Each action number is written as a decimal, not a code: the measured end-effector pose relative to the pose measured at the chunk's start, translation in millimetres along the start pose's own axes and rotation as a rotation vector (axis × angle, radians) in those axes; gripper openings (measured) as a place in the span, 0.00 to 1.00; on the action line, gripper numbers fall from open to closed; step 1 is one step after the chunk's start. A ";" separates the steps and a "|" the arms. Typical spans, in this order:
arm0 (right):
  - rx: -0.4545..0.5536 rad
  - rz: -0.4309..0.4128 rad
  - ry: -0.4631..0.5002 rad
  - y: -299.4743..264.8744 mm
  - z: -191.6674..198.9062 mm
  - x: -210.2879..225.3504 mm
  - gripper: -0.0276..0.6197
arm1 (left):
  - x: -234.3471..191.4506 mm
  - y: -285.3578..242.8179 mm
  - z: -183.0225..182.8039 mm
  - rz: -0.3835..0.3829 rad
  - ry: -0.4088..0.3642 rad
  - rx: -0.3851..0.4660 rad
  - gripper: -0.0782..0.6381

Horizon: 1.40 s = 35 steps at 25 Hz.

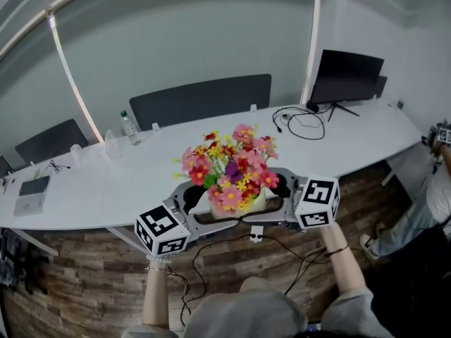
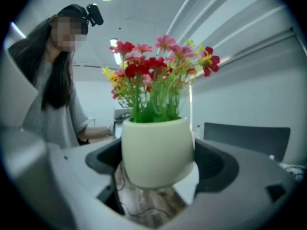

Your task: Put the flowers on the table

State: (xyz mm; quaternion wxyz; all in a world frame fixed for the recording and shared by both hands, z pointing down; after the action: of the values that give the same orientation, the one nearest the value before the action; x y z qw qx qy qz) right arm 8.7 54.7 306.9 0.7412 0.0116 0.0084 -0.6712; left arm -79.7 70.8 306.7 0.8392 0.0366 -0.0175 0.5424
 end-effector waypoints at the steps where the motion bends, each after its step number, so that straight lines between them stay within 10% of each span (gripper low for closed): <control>1: -0.001 0.000 -0.001 2.8 2.2 0.3 0.75 | 1.2 -2.6 2.3 0.000 0.001 0.001 0.74; 35: -0.051 -0.120 -0.007 -21.7 24.4 161.4 0.75 | -138.6 -60.7 34.3 -0.121 0.019 -0.022 0.74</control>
State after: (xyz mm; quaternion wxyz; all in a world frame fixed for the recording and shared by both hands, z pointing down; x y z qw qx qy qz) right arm 3.0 -108.7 326.6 0.6996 -0.0103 0.0236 -0.7141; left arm -81.0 -82.7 328.7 0.8708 0.0235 -0.0133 0.4908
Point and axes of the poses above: the fingertips, and each gripper's own axes: y backward along the fingers, x to its right, z out of its underside, the point moved 4 cm from there along y, backward along the fingers, and after that the axes turned 10 degrees about x, right-handed, at the moved point
